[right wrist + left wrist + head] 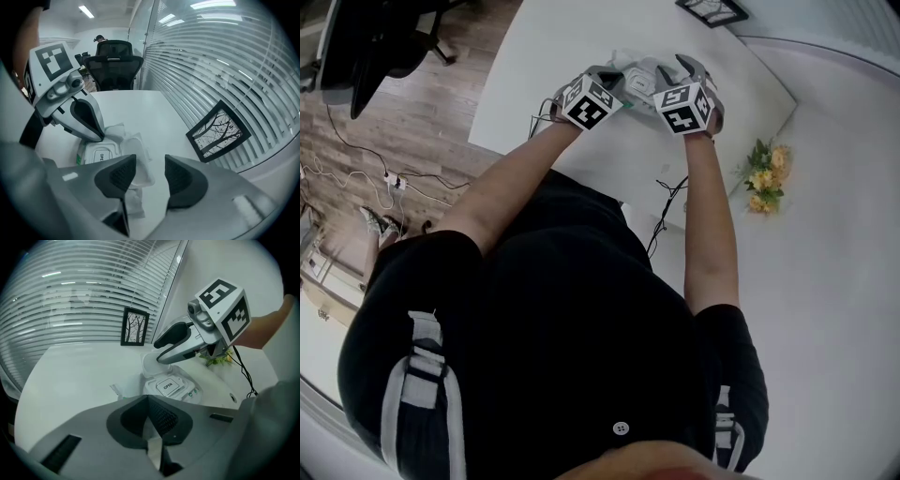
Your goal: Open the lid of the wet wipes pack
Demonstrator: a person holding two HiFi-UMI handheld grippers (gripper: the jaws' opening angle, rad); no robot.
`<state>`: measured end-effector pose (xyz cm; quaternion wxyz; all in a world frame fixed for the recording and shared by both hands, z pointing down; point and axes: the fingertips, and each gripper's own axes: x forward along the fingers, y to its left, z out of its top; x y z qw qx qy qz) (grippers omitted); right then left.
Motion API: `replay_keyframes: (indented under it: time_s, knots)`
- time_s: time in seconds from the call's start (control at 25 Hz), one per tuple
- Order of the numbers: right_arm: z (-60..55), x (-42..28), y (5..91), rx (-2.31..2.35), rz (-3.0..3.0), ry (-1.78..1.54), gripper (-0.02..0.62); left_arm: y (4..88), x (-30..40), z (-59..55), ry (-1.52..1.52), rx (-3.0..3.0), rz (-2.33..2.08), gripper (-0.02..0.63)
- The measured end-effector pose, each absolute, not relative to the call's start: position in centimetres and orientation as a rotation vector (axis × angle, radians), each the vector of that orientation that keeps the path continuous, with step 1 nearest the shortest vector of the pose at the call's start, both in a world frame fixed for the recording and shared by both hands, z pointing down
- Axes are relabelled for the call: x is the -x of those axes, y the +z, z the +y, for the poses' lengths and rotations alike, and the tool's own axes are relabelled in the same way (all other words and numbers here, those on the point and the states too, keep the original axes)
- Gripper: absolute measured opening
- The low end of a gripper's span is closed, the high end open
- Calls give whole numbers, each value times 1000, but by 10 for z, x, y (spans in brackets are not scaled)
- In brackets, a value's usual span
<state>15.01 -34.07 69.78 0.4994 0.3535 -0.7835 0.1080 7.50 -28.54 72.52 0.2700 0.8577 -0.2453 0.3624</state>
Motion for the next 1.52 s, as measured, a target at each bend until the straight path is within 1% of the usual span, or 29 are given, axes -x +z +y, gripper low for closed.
replay_keyframes:
  time_s: [0.44, 0.72, 1.08, 1.52]
  knots:
    - [-345, -151, 707, -840, -1882, 279, 201, 722, -74, -285, 956, -2333, -643, 8]
    - [-338, -149, 689, -880, -1918, 283, 201, 705, -70, -280, 927, -2360, -673, 8]
    - [-316, -155, 643, -993, -1997, 286, 201, 642, -61, -277, 798, -2459, -739, 8]
    - [-257, -150, 556, -1158, -2211, 334, 201, 552, -61, -247, 639, -2608, -806, 8]
